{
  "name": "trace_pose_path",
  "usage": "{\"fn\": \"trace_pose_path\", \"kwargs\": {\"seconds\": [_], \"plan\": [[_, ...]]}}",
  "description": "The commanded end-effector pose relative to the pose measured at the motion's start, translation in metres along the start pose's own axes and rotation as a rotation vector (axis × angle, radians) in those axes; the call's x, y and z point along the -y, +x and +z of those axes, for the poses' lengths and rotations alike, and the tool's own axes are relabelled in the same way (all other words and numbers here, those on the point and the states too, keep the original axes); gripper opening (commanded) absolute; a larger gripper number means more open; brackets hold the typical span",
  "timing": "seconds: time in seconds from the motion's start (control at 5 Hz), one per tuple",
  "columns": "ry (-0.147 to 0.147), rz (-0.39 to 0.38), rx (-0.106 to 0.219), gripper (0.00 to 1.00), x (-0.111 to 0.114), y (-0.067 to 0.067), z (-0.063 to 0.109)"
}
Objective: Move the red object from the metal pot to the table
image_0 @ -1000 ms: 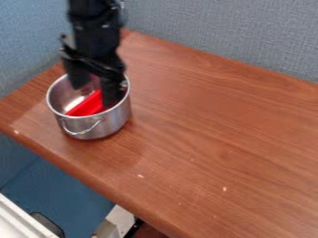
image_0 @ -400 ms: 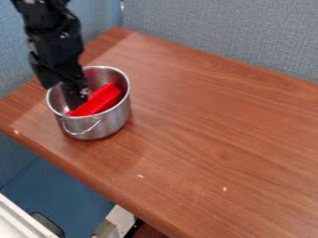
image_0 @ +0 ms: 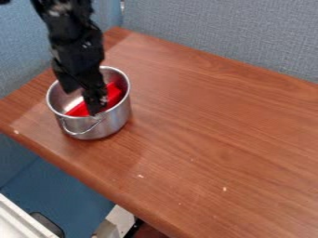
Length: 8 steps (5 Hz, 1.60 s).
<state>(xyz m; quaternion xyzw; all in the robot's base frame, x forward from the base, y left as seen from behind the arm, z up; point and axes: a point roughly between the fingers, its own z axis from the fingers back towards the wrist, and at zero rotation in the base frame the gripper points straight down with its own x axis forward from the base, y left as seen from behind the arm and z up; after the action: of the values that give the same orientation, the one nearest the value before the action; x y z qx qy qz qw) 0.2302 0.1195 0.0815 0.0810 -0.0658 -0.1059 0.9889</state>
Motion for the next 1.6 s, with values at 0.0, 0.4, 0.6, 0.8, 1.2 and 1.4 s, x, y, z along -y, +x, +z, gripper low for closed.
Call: {"fn": "trace_pose_path", "kwargs": {"seconds": [0.0,0.4,0.6,0.8,1.2,1.4], "plan": [[0.018,0.006,0.009,1.0,0.0,0.02,-0.011],[0.012,0.025,-0.009,1.0,-0.027,0.016,-0.027],[0.006,0.03,-0.011,0.0,-0.035,0.017,-0.032],[-0.006,-0.034,-0.002,0.0,-0.027,0.019,-0.032],[-0.062,-0.113,0.031,0.0,-0.016,0.025,-0.039],[-0.109,-0.108,0.038,0.0,-0.009,0.026,-0.042]]}}
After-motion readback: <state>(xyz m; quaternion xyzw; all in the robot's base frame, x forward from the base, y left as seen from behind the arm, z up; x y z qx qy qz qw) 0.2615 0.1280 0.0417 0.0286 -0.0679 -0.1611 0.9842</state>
